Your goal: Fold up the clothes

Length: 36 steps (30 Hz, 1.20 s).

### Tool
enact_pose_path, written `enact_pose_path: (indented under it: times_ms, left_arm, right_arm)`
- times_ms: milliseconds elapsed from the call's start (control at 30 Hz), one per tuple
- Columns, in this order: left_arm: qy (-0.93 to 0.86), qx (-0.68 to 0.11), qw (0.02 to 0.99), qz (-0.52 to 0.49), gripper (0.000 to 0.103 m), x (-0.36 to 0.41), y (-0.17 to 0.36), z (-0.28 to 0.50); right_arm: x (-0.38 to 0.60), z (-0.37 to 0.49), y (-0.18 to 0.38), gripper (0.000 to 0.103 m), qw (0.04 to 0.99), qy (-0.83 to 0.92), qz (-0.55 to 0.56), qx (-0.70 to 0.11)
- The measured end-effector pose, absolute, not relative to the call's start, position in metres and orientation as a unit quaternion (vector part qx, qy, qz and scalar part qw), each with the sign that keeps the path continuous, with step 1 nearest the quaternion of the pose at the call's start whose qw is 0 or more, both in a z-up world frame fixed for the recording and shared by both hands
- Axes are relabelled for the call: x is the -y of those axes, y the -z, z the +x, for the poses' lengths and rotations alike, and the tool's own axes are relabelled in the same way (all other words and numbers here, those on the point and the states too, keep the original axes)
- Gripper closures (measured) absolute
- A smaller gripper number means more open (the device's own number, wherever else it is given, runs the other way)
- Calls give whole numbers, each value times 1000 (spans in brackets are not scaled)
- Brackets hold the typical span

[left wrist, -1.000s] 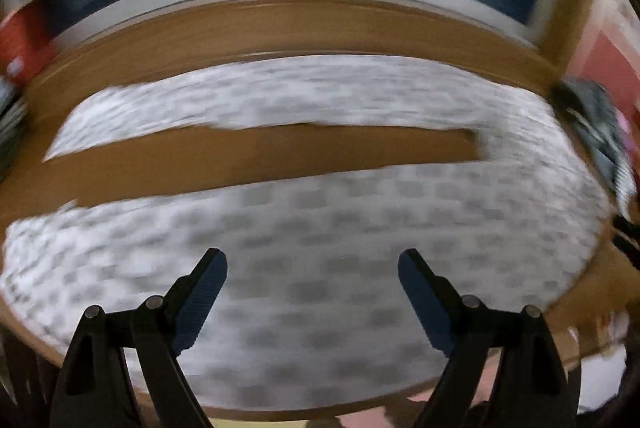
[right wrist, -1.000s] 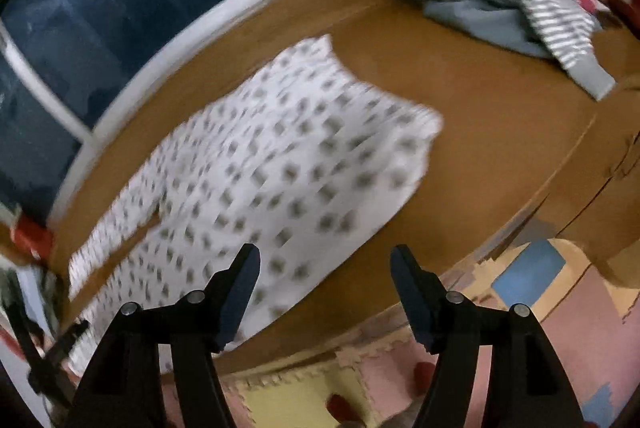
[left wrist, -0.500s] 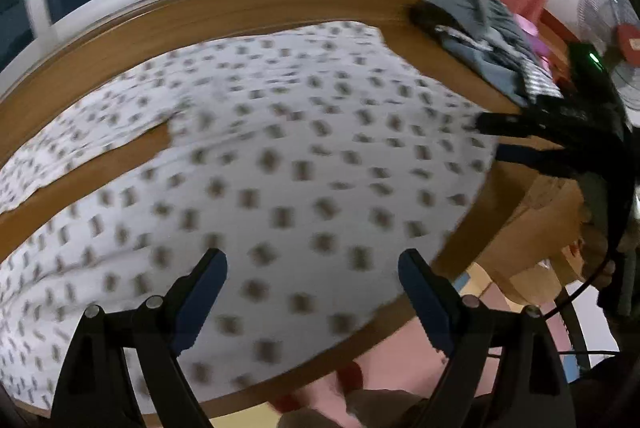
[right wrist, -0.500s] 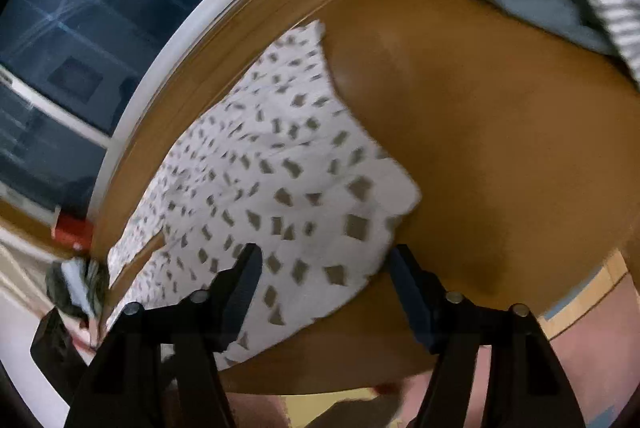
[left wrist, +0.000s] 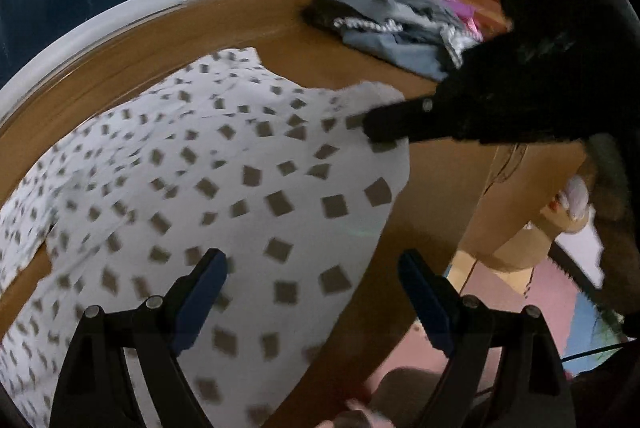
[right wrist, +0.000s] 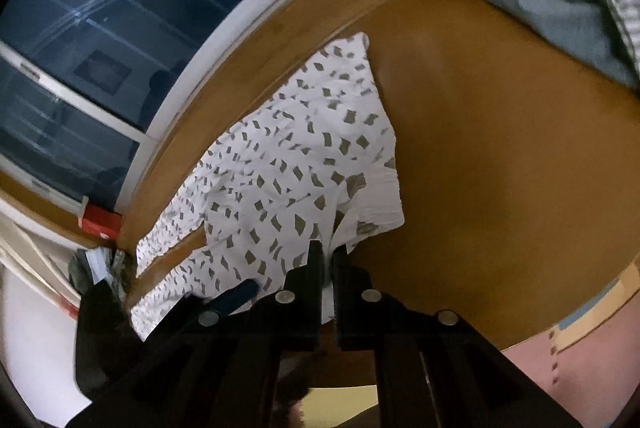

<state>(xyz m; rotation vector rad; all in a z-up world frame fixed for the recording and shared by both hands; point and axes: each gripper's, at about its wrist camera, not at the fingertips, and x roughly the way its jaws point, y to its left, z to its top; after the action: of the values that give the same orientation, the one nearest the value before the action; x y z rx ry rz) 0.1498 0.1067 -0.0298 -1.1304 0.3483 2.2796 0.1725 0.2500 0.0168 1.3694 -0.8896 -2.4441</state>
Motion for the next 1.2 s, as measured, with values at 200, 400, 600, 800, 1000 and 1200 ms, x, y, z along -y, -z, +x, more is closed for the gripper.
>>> enact_pose_path:
  times_ms: [200,400,600,800,1000,1200]
  left_arm:
    - [-853,-122,266,-432,97,-112,33,135]
    - [-858,-102,241,-442,97,-105,27,132]
    - [-863,-86,214,-450,97,-112,23,136]
    - [-869,-56,182,-457,97,-111,22,138]
    - [-880,-41,147,-449,97,-110,19,143]
    - [-899,-34,79,-430,86,-94,16,160]
  right_arm:
    - [-241,184,-35,92,131,877,428,174]
    - [-242,184,-35,90,149,878,453,-43]
    - [-213,191,-24,48,248,846,405,-242]
    - [-185,198,-3,48,297,812,333,-377]
    - [-178,160,10,93,332,791,382,-343]
    - [-197,132,-39,96,359,821,385,-221]
